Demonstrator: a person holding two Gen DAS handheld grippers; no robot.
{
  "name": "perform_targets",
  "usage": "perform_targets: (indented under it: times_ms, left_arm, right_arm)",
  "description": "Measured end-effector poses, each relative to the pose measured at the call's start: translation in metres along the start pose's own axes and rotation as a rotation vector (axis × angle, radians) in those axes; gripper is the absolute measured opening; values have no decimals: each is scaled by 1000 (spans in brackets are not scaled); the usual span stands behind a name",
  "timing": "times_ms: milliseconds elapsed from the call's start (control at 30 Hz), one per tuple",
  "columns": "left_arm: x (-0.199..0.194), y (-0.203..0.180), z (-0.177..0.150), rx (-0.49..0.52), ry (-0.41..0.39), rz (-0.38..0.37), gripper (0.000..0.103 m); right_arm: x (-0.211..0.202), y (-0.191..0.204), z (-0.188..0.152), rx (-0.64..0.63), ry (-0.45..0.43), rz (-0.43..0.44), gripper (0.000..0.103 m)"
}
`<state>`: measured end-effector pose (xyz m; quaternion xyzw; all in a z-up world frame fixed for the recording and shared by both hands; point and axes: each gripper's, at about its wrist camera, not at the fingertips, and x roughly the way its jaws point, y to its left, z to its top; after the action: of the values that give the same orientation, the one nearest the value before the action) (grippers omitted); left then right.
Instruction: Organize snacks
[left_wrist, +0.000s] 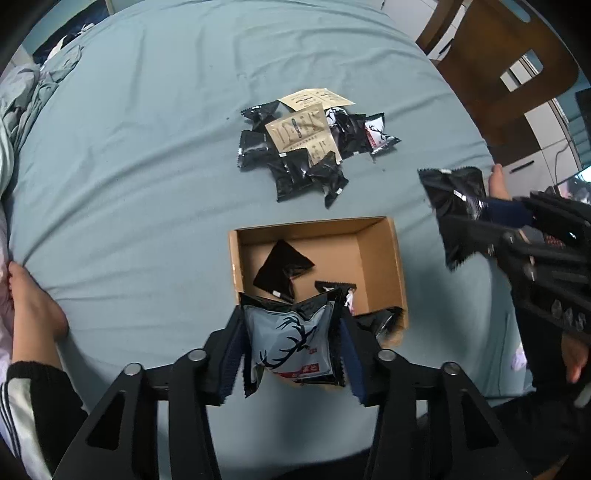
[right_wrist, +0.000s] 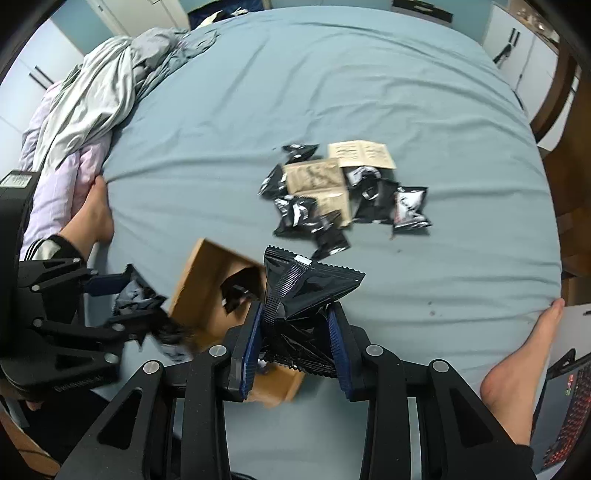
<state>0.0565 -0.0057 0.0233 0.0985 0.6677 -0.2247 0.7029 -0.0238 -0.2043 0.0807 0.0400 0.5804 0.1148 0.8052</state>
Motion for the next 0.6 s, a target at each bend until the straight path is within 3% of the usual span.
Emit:
perform_targets:
  times_ms: [133, 400, 533, 600]
  left_arm:
    - [1, -7, 9, -22, -1, -23, 60]
    - [0, -16, 7, 44, -13, 35, 61]
    - [4, -15, 9, 62, -22, 84, 75]
    - [5, -12, 10, 66, -38, 113, 77]
  right_arm:
    - [-4, 7, 2, -7, -8, 16, 33]
    - [-5, 3, -5, 2, -7, 29, 33]
    - [-4, 5, -8, 1, 13, 32, 33]
    - [-3, 8, -9, -12, 33, 39, 33]
